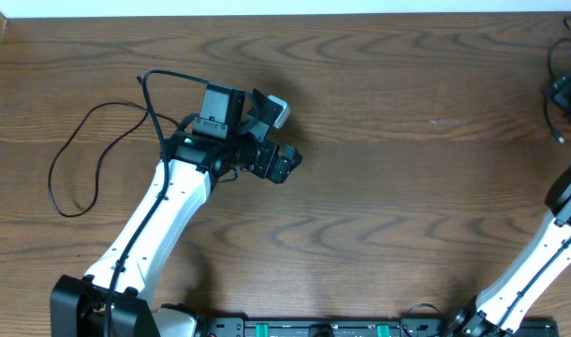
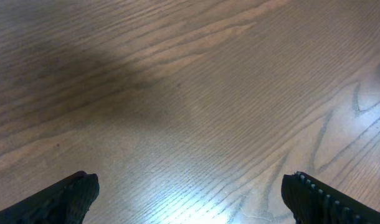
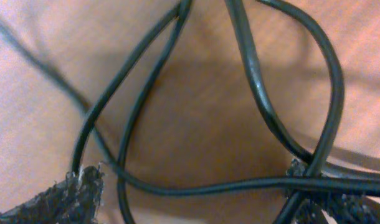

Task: Untangle cables

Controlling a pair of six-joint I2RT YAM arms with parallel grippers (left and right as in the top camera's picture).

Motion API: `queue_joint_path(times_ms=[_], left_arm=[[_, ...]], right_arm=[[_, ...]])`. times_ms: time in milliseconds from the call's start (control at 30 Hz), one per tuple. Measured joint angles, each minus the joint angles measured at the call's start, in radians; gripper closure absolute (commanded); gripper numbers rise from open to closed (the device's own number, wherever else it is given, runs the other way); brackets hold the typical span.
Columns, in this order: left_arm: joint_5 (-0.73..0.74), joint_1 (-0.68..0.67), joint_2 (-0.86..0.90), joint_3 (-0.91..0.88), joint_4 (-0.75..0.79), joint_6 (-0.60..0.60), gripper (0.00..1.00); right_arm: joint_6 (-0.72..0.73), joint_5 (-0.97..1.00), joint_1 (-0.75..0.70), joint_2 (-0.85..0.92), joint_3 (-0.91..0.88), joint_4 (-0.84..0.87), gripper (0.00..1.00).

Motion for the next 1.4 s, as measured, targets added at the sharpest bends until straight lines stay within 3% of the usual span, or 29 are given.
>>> queue_joint_path(times_ms=[200,333,700,967,1167,1400], left_arm=[[0.000,0.000,0.000,0.000,0.002,0.000,0.02],[0.000,0.000,0.000,0.000,0.002,0.000,0.02],[0.000,0.000,0.000,0.000,0.002,0.000,0.02],[-0.003,0.000,0.000,0.000,0.002,0.000,0.02],[-0.136,-0.001,0.000,0.000,0.002,-0.021,0.01],[-0.428,0.016,0.000,0.000,-0.003,-0.161,0.01]], right_arm=[[0.062,-0.055,0.074,0.008,-0.010,0.081,0.09],[0.076,-0.080,0.106,0.008,0.015,0.024,0.04],[-0.033,-0.200,0.097,0.019,0.202,-0.441,0.01],[-0.168,-0.212,0.116,-0.007,0.257,-0.626,0.01],[-0.289,-0.221,0.183,-0.103,0.257,-0.676,0.01],[-0.367,-0.235,0.348,-0.201,0.269,-0.723,0.01]])
